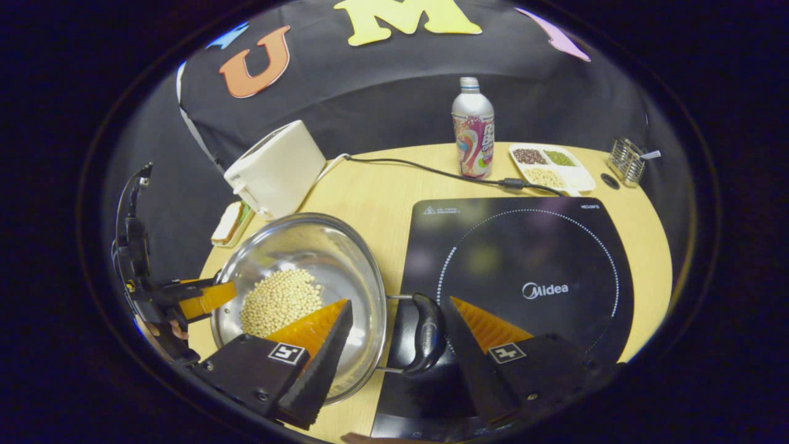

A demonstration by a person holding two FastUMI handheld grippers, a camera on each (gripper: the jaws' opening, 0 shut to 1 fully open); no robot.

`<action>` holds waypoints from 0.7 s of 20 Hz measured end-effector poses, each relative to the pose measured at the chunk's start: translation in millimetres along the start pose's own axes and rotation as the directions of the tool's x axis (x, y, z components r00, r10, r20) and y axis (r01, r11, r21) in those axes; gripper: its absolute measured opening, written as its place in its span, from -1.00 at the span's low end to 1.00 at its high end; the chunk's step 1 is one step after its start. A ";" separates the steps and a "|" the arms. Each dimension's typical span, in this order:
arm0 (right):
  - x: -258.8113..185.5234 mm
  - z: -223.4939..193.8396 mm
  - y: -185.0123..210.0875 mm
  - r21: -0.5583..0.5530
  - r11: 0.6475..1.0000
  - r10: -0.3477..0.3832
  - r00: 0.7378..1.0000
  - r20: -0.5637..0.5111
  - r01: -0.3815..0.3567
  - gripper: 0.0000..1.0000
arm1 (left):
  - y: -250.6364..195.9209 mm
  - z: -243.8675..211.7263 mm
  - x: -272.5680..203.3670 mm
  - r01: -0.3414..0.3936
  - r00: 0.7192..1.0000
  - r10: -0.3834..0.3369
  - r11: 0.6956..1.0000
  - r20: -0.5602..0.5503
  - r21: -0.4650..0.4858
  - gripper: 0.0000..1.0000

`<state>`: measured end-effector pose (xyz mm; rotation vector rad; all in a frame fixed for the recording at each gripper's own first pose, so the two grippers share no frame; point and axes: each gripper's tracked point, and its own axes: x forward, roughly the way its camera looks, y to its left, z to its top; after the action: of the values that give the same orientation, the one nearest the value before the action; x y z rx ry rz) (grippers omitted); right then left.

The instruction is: First push the handle of the pot to place it horizontally, then grasp the pot with both hands and set it on the induction cooktop.

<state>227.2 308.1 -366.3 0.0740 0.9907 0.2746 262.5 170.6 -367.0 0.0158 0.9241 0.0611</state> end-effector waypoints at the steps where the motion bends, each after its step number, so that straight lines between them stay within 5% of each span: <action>1: 1.3 1.2 -0.5 0.009 1.000 -0.002 1.000 0.021 0.002 0.86 | -0.5 0.0 -2.7 0.002 1.000 -0.002 1.000 0.004 0.011 0.55; 3: -0.9 0.5 -5.8 0.024 0.999 -0.038 0.999 0.008 0.038 0.70 | -0.1 0.0 -3.5 -0.009 1.000 0.008 0.999 0.011 0.039 0.32; 4: -0.8 -1.8 -4.9 0.025 0.999 -0.036 0.999 0.010 0.036 0.34 | -0.4 0.2 -3.0 -0.016 1.000 0.015 0.998 0.016 0.054 0.32; 5: 0.8 -2.6 -7.0 0.008 0.999 -0.042 0.999 0.019 0.042 0.21 | -2.2 -0.6 -4.3 -0.019 1.000 0.018 0.998 0.014 0.068 0.29; 10: -5.6 -6.3 -5.9 0.015 1.000 -0.024 0.999 0.028 0.024 -0.02 | -2.1 -4.2 -5.1 -0.023 1.000 0.023 0.997 0.004 0.068 0.23; 11: -7.0 -7.9 -4.5 0.015 1.000 -0.020 1.000 0.020 0.020 0.04 | -2.6 -5.8 -5.7 -0.022 1.000 0.023 0.998 -0.003 0.063 0.43; 12: -9.6 -9.4 -3.4 0.020 1.000 -0.013 1.000 0.009 0.013 -0.03 | -2.3 -9.3 -7.3 -0.020 1.000 0.021 0.998 -0.015 0.055 0.22; 14: -16.0 -9.6 -0.8 0.024 1.000 0.001 1.000 -0.011 -0.001 -0.05 | -0.4 -14.9 -14.1 -0.010 1.000 0.011 0.999 -0.028 0.042 0.23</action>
<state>211.1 302.5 -358.7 0.0946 1.0046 0.2644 242.2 169.2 -364.8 0.0590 0.9537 0.0516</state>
